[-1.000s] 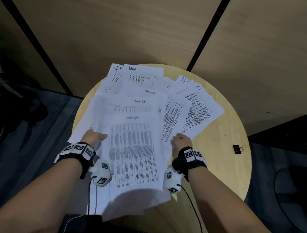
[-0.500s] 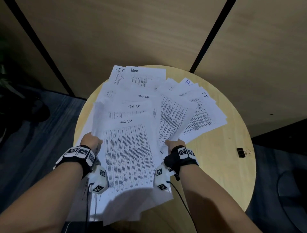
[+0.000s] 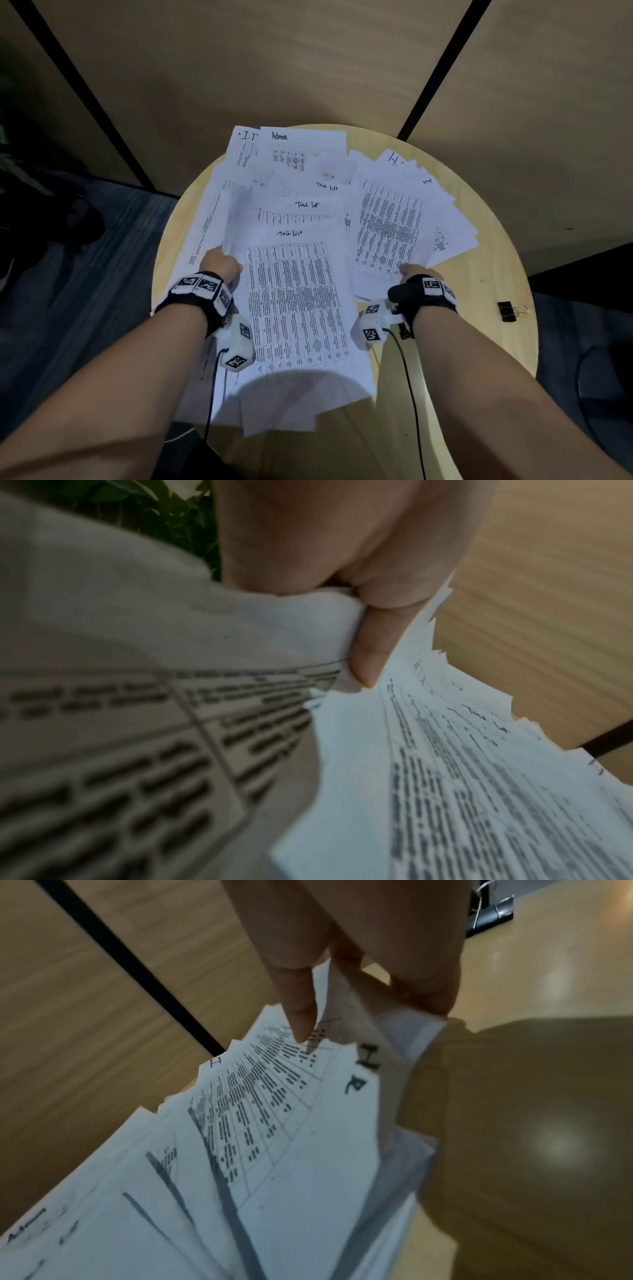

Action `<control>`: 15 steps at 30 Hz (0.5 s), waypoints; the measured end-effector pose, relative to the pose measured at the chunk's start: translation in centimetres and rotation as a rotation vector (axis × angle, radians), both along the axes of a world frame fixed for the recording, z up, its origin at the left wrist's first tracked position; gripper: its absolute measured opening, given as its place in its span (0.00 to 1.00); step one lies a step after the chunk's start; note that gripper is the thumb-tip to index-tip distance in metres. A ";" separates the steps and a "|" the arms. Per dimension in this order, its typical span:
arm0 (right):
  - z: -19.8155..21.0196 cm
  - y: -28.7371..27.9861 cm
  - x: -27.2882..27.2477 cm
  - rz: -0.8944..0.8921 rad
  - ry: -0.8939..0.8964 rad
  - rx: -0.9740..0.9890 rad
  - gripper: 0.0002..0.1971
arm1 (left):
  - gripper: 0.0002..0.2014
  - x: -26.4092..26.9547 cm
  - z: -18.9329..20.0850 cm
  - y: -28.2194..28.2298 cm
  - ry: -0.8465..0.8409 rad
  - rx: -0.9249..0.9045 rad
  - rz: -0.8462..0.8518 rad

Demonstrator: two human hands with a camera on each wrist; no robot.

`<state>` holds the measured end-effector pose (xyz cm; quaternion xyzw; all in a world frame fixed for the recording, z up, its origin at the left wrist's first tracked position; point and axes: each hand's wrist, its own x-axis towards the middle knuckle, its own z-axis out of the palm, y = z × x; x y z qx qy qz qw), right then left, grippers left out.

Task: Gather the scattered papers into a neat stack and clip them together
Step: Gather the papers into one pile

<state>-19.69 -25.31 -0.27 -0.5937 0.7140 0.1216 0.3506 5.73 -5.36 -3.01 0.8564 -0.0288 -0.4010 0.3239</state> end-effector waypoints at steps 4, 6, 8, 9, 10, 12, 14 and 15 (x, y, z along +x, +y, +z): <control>-0.3 -0.7 0.8 0.166 0.027 0.052 0.39 | 0.13 -0.5 -1.0 -0.5 0.010 0.045 0.003; -1.2 -1.0 1.0 0.210 -0.001 0.093 0.43 | 0.07 -0.5 -1.3 -0.3 -0.003 0.061 -0.014; -2.6 -2.1 0.7 0.229 -0.056 0.142 0.49 | 0.03 -0.3 -1.6 -0.2 0.000 0.065 -0.014; -2.8 -2.4 0.6 0.241 -0.058 0.159 0.49 | 0.04 -0.2 -1.9 -0.1 0.006 0.057 -0.010; -2.9 -2.5 0.5 0.231 -0.088 0.163 0.45 | 0.04 -0.1 -2.0 -0.1 0.006 0.047 -0.003; -2.6 -2.5 0.3 0.086 -0.156 0.160 0.35 | 0.04 -0.2 -2.0 -0.2 -0.011 0.038 0.001; -2.6 -2.4 0.5 0.128 -0.085 0.122 0.36 | 0.05 -0.3 -2.0 -0.3 -0.035 0.045 -0.020; -2.4 -2.3 0.6 0.240 0.000 0.087 0.39 | 0.05 -0.4 -1.9 -0.3 -0.045 0.048 -0.031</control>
